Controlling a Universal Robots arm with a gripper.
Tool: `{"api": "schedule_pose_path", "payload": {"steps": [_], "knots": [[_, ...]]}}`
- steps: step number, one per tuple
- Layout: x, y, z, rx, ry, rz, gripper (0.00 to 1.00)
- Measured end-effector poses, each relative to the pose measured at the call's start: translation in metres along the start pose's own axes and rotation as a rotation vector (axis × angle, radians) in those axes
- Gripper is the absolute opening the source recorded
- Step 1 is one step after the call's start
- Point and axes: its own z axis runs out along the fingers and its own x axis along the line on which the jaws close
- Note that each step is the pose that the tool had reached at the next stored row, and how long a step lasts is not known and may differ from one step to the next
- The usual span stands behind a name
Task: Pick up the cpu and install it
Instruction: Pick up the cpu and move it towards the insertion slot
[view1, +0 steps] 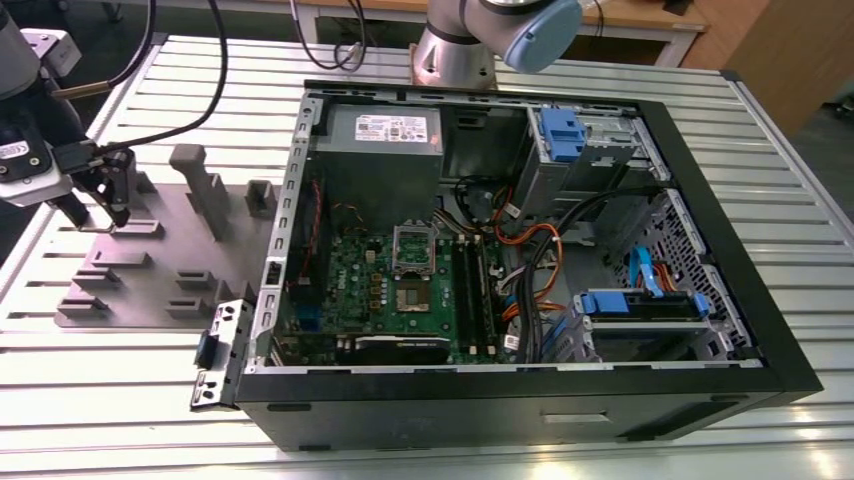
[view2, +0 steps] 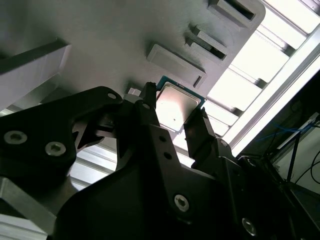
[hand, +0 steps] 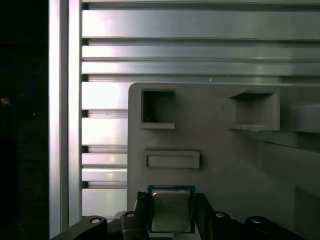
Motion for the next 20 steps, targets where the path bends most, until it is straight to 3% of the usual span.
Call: {"api": "schedule_pose_path", "payload": {"steps": [11,20], "knots": [[0.0000,0.0000,-0.0011,0.0072,0.0000,0.000,0.47],[0.0000,0.0000,-0.0041,0.0073,0.0000,0.000,0.47]]}}
